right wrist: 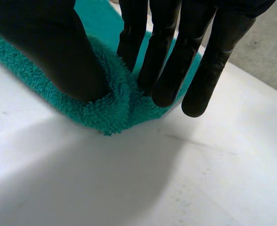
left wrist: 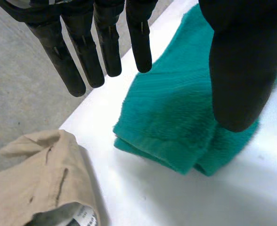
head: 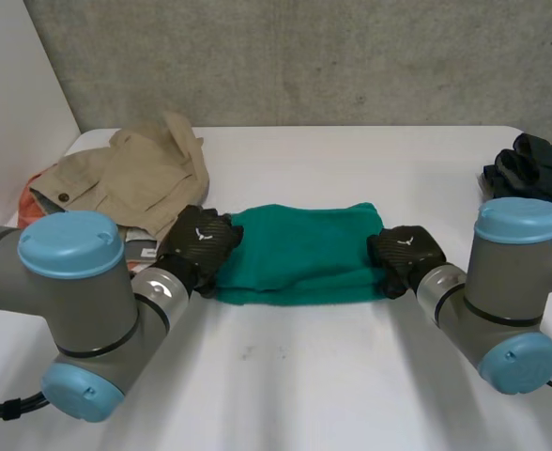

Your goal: Fold the laundry.

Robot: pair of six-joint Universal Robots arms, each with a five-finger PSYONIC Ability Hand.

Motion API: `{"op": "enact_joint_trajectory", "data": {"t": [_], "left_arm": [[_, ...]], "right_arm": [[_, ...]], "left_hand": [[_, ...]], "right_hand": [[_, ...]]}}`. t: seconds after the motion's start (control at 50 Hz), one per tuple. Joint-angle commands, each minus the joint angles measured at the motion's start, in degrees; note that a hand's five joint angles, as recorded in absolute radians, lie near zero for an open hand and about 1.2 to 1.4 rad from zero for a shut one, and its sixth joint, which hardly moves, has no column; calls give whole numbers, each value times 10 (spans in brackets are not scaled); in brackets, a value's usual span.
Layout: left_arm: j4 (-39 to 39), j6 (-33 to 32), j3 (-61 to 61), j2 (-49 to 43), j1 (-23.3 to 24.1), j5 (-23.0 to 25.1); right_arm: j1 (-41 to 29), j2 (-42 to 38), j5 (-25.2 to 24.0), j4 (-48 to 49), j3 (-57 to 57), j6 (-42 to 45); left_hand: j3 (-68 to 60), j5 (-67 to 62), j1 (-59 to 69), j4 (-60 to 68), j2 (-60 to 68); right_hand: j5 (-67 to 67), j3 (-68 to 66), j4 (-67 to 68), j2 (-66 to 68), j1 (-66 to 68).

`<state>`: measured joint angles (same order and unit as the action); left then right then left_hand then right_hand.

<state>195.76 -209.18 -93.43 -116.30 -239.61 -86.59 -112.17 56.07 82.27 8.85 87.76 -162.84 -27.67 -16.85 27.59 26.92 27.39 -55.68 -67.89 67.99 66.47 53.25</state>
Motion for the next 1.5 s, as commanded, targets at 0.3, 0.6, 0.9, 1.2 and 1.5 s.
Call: {"op": "enact_joint_trajectory", "data": {"t": [0.3,0.6,0.9,1.2,1.5], "left_arm": [[0,7,-34,67,-4,-10],[32,38,10,63,-6,-38],[24,201,187,-32,70,-49],[-117,218,311,-195,101,-55],[-150,137,285,-205,107,-86]], "right_arm": [[24,141,-20,-13,25,301],[-194,28,-122,78,4,292],[-9,174,-67,40,11,-198],[4,-16,-98,-150,-161,-132],[2,-106,-82,-161,-202,-38]], "left_hand": [[18,10,-17,-11,-15],[70,62,-69,-63,-67],[99,91,-98,-91,-96],[89,81,-88,-81,-86],[89,81,-88,-81,-86]], "right_hand": [[-143,-121,120,135,267],[557,579,-580,-565,-433],[557,579,-580,-565,-433],[557,579,-580,-565,-433],[557,579,-580,-565,-433]]}}
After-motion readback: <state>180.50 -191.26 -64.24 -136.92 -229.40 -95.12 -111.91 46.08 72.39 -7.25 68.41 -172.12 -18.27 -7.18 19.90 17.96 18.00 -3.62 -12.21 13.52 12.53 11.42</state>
